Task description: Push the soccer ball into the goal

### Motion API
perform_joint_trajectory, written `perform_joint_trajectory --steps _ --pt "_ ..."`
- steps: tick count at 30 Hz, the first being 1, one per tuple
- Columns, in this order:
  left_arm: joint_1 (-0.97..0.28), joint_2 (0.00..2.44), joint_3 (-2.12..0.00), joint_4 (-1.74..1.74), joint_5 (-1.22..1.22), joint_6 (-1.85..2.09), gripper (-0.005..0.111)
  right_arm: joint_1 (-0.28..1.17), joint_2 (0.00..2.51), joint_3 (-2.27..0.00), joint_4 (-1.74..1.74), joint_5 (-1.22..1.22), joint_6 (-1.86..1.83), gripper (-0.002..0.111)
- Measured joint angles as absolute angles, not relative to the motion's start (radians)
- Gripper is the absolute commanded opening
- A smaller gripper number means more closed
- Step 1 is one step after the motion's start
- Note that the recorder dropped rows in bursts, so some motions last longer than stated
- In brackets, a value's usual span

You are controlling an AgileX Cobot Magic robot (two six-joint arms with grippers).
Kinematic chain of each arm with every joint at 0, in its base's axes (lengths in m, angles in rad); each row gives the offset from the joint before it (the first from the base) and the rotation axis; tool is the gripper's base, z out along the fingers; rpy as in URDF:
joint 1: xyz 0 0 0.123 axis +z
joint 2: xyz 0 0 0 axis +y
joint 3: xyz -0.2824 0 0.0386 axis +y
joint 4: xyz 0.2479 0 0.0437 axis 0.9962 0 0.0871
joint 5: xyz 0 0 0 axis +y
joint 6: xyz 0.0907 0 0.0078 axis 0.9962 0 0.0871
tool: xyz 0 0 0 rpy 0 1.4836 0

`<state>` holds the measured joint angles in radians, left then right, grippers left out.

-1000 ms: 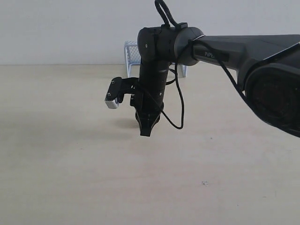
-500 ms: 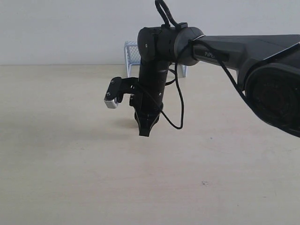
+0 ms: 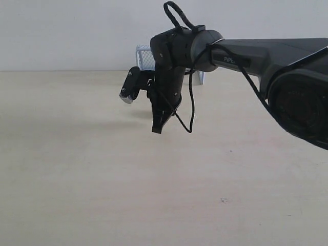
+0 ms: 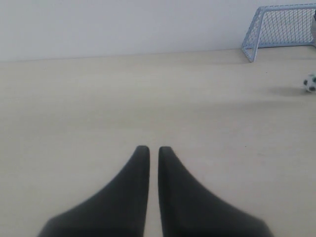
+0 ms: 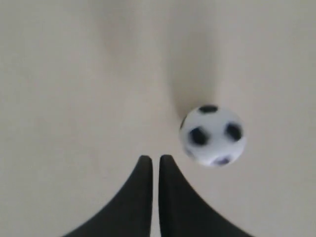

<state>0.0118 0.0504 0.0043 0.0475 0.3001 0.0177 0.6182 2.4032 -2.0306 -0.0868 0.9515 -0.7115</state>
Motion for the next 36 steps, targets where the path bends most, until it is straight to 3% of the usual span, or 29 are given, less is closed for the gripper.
perform_joint_trajectory --steps 10,36 --pt "0.012 0.050 0.004 0.048 0.300 0.018 0.006 0.618 2.355 -2.033 0.076 1.202 -0.923 0.000" --pt "0.012 0.050 0.004 0.048 0.300 0.018 0.006 0.618 2.246 -2.033 0.096 1.217 -0.873 0.000"
